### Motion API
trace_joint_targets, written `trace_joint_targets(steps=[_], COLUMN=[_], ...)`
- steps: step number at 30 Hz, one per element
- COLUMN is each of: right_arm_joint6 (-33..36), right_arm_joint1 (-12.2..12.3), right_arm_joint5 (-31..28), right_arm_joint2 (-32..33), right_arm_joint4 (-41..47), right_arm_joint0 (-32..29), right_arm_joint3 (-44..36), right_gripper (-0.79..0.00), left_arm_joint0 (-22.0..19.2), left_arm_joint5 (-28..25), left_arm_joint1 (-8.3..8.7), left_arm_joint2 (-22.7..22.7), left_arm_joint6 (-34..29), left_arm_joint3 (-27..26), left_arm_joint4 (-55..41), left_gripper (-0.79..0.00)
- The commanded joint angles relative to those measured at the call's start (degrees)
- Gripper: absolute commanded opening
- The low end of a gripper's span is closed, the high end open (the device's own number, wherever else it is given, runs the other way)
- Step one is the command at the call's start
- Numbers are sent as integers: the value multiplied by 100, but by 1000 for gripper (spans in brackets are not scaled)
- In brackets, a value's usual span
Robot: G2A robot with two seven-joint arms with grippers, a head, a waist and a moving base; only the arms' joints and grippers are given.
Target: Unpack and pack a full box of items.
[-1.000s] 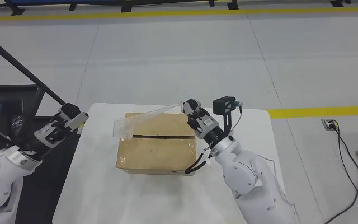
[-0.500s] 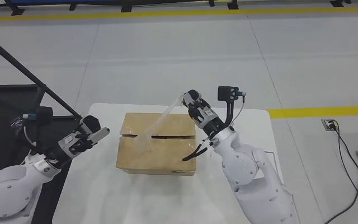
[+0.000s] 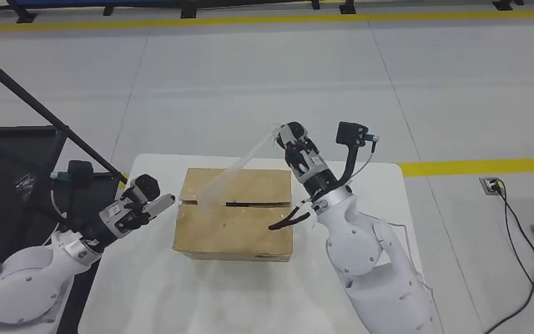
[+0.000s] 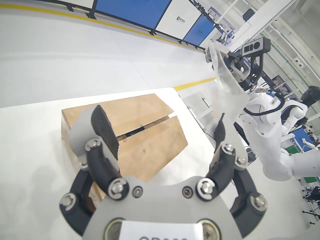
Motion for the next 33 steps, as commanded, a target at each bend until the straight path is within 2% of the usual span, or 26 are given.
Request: trace_joint_targets(steps=[1,3,7,11,16,17,18,20,22,24,33], right_arm_joint6=[-1,-6,-319,-641,-774,-793,-814,-848,-875,-900,-922], right_arm_joint1=[0,-6,-102,-232,-353,-372,-388,-415,-438,-460,-529], right_arm_joint5=[0,10,552,1186,1511,1546,1563,1577,1596,1628,1674], right_arm_joint2=[0,1,-26,-154,-254,-274,-291,-320,-339,-364,-416], right_arm_joint4=[0,91,617,1096,1539,1576,1610,1639,1664,1663,1602], right_arm_joint0=[0,-55,19,263,544,585,614,651,670,680,634], right_arm_joint3=[0,-7,48,222,495,533,564,608,630,646,633], right_gripper=[-785,-785,-785,-785,-785,-785,-785,-785,-785,-785,-785], left_arm_joint0=[0,0,44,133,290,290,280,237,172,107,-276], left_arm_joint5=[0,0,4,-44,95,142,222,324,549,650,690], left_arm_joint1=[0,0,-11,-58,-131,-145,-158,-182,-208,-244,-332], left_arm_joint2=[0,0,51,229,516,568,617,763,866,1038,1419], left_arm_joint6=[-1,-1,111,598,1345,1476,1590,1725,1971,2156,2297], left_arm_joint3=[0,0,-88,-196,-412,-453,-484,-570,-600,-604,-480], left_arm_joint4=[-1,-1,50,103,554,628,735,864,1208,1206,1301], left_gripper=[0,0,0,0,0,-92,-234,-394,-409,-502,-542])
